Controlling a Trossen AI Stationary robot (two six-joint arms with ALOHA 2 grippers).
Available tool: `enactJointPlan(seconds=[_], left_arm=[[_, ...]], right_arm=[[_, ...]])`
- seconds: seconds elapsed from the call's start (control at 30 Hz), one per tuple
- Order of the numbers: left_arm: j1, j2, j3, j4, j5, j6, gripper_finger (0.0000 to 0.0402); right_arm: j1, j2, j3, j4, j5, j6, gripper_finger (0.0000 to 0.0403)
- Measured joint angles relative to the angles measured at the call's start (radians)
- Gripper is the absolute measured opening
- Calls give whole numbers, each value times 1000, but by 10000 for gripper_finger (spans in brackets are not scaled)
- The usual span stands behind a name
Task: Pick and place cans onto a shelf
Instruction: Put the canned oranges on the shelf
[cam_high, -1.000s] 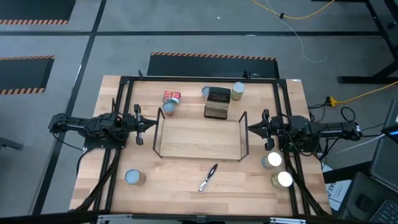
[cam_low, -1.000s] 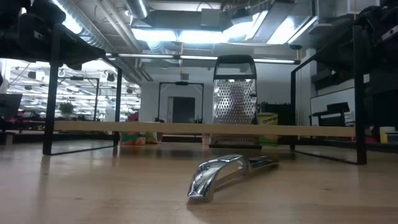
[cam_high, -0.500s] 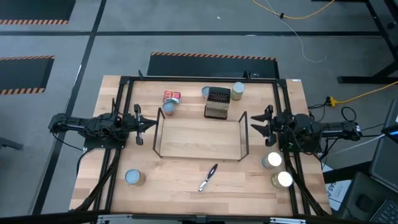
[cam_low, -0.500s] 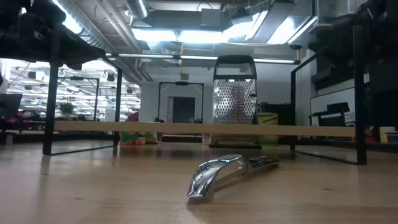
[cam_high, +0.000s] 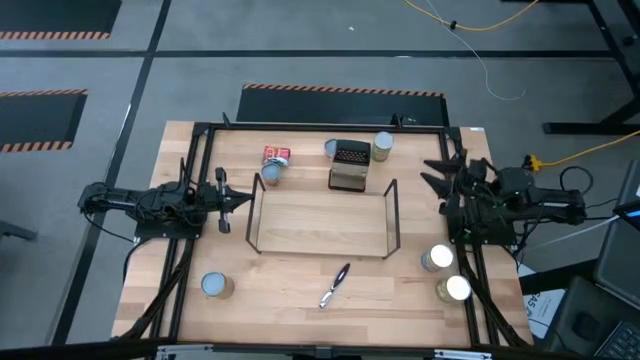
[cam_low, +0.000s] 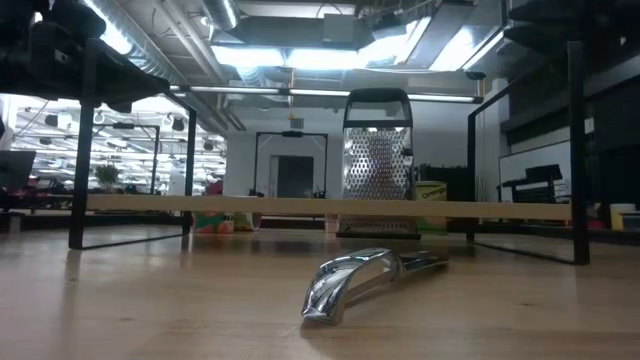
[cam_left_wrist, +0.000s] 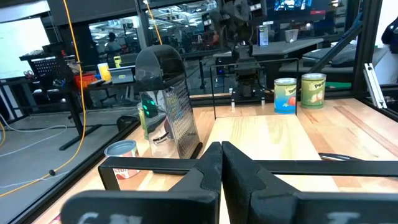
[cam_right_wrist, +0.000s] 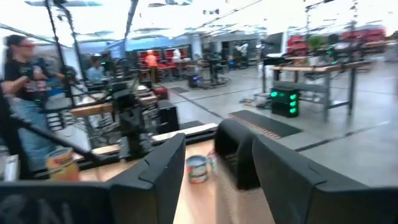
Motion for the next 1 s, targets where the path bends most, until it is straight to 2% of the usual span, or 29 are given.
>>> enactJointPlan(seconds=[0.27, 0.4, 0.5, 0.73, 1.0], left_arm=[[0, 0, 0, 0, 0, 0, 0], [0, 0, 0, 0, 0, 0, 0], [0, 0, 0, 0, 0, 0, 0], [0, 0, 0, 0, 0, 0, 0], [0, 0, 0, 0, 0, 0, 0]], right_arm=[[-69, 210, 127, -15, 81, -115, 193], [-161, 319, 184, -86, 140, -139, 193], [-253, 396, 228, -127, 132, -141, 193], [-484, 558, 314, -210, -48, -169, 193], [-723, 736, 329, -213, -271, -266, 193]])
